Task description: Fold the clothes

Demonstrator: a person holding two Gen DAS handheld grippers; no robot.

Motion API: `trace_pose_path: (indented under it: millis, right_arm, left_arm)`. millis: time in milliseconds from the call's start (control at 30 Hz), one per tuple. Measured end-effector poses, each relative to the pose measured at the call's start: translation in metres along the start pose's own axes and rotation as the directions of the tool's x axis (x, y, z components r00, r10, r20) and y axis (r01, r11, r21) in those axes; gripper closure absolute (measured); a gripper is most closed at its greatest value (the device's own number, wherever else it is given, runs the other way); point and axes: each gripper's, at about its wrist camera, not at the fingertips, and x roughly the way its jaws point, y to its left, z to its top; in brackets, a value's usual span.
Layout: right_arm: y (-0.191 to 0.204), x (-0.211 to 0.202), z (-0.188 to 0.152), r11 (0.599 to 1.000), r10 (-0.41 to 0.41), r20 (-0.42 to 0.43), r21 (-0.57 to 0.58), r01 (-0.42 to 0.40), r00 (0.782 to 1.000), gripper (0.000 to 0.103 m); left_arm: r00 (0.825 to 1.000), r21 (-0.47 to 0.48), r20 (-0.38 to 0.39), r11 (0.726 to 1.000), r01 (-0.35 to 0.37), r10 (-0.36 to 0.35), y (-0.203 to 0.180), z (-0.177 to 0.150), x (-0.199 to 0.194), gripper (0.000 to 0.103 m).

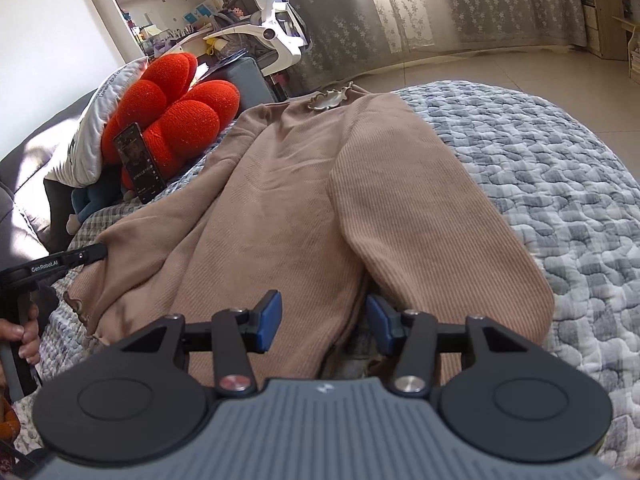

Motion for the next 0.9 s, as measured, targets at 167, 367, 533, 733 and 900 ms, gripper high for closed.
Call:
trace_pose_path:
  millis: [167, 367, 533, 733, 900]
  right_arm:
    - [-0.014, -0.004, 0.004, 1.000, -0.026, 0.012, 0.001, 0.026, 1.000, 0.052]
    - [-0.027, -0.011, 0.016, 0.994, -0.102, 0.054, -0.019, 0.104, 0.993, 0.052]
    - [-0.041, -0.013, 0.028, 0.986, -0.163, 0.079, -0.016, 0.165, 0.983, 0.052]
    - [-0.045, -0.022, 0.029, 0.988, -0.153, 0.082, -0.008, 0.154, 0.985, 0.052]
    - [-0.045, -0.026, 0.025, 0.993, -0.122, 0.058, 0.002, 0.122, 0.991, 0.052]
  left_arm:
    - [0.992, -0.002, -0.009, 0.992, -0.128, 0.128, 0.038, 0.004, 0.011, 0.101]
    - [0.966, 0.006, 0.001, 0.966, -0.259, 0.259, 0.068, 0.014, 0.023, 0.100]
    - [0.966, -0.034, -0.018, 0.966, -0.257, 0.257, 0.073, 0.020, 0.027, 0.098]
    - [0.976, -0.056, -0.010, 0.974, -0.219, 0.219, 0.064, 0.020, 0.014, 0.061]
    - [0.991, -0.046, -0.031, 0.990, -0.131, 0.130, 0.048, 0.013, -0.002, 0.061]
